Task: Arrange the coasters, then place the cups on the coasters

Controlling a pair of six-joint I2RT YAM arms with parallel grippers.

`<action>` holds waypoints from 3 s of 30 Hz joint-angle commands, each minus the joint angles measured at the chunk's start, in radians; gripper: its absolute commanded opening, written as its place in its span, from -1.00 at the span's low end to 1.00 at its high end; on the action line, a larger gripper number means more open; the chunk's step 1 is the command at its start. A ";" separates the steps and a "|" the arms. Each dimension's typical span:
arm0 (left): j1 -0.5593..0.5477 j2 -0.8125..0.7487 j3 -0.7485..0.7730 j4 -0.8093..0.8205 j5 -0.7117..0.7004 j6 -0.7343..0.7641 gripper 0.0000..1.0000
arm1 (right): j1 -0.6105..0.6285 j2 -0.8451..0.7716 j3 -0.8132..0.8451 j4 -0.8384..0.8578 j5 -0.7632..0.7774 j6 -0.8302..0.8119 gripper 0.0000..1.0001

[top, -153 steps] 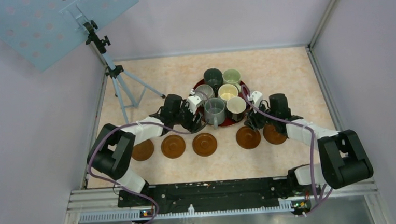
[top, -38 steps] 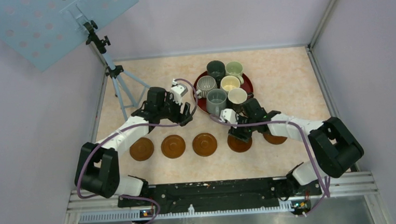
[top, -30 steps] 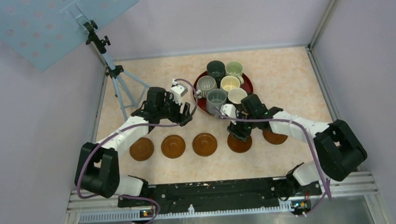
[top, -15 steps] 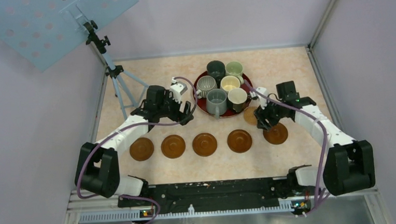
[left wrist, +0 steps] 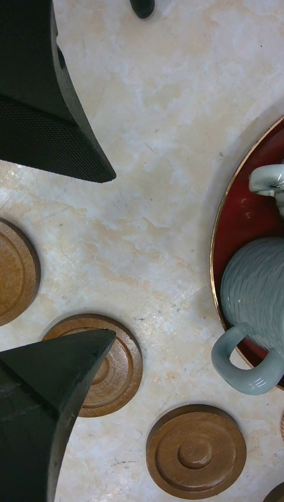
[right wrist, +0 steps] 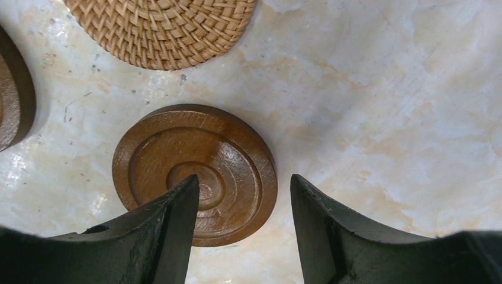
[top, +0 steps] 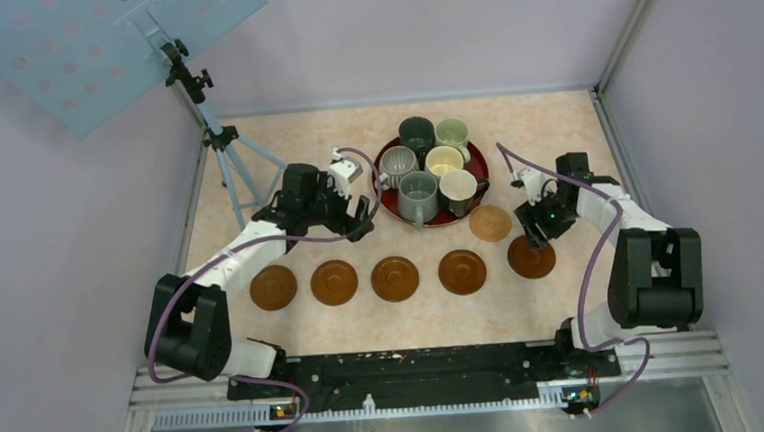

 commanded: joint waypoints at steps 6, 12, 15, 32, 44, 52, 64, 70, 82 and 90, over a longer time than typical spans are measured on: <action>0.007 0.007 0.032 0.013 0.000 0.005 0.97 | -0.001 0.045 0.022 0.007 -0.007 -0.022 0.12; 0.006 0.005 0.020 0.014 -0.007 -0.002 0.96 | 0.044 0.006 -0.054 0.036 0.002 -0.031 0.05; 0.007 0.005 0.018 0.014 -0.013 -0.002 0.96 | 0.066 -0.013 -0.089 0.051 0.017 -0.031 0.01; 0.006 0.007 0.023 0.017 -0.006 -0.006 0.96 | 0.124 -0.087 -0.147 0.048 0.032 -0.006 -0.06; 0.007 -0.002 0.029 0.010 -0.012 -0.002 0.98 | 0.106 -0.065 0.058 0.010 -0.065 0.056 0.20; 0.009 0.006 0.045 0.002 -0.024 0.002 0.97 | 0.139 0.066 0.135 0.163 -0.061 0.210 0.22; 0.024 0.022 0.082 -0.038 -0.050 0.031 0.97 | 0.198 0.272 0.199 0.306 0.035 0.264 0.22; 0.031 0.013 0.077 -0.043 -0.054 0.036 0.98 | 0.185 0.267 0.163 0.257 0.108 0.188 0.21; 0.031 0.032 0.081 -0.029 0.000 0.026 0.98 | -0.071 0.167 0.060 0.135 0.161 0.012 0.11; 0.031 0.044 0.083 -0.032 0.022 0.038 0.97 | -0.291 0.061 -0.025 0.041 0.164 -0.143 0.08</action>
